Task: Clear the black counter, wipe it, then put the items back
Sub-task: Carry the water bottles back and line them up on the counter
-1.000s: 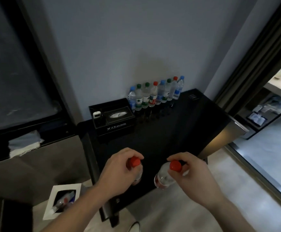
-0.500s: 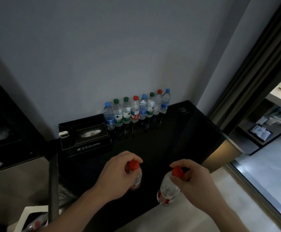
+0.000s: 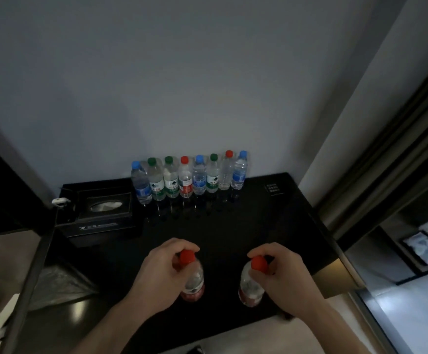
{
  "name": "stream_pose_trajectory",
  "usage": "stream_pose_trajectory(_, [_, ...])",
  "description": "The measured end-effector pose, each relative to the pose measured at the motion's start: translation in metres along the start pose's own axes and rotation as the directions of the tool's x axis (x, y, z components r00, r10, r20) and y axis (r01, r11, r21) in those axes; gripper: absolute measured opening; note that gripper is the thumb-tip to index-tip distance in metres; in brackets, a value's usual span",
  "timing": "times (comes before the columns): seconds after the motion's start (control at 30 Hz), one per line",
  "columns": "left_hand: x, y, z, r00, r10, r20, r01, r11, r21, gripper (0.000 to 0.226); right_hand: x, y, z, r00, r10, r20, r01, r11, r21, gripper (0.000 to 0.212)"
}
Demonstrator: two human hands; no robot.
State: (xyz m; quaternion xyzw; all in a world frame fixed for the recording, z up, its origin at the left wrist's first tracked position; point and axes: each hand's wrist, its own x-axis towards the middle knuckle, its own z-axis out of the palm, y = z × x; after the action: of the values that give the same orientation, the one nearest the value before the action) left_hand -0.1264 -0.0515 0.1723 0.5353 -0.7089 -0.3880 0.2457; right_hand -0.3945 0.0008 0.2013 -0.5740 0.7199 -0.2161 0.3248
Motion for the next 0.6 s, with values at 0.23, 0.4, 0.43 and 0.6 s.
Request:
stream_pose_trajectory(0.23, [0.07, 0.007, 0.045, 0.995, -0.025, 0.096, 0.02, 0.998, 0.055, 0.026, 0.045, 0.038, -0.046, 1.0, 0.025, -0.004, -0.025, 0.999, 0.021, 0.028])
stream_pose_trajectory(0.4, [0.119, 0.006, 0.084, 0.987, 0.019, 0.157, -0.04, 0.991, 0.131, 0.026, 0.077, 0.065, -0.066, 0.999, 0.02, -0.029, -0.021, 0.999, -0.027, 0.026])
stream_pose_trajectory(0.43, [0.129, 0.008, 0.091, 0.986, 0.016, 0.169, -0.04, 0.989, 0.142, 0.026, 0.085, 0.07, -0.071, 0.999, 0.018, -0.026, -0.019, 0.999, -0.031, 0.027])
stream_pose_trajectory(0.6, [0.184, 0.023, 0.123, 0.984, -0.006, 0.178, -0.017, 0.992, 0.127, 0.026, 0.138, 0.099, -0.095, 1.0, 0.013, -0.016, -0.014, 0.998, -0.058, 0.029])
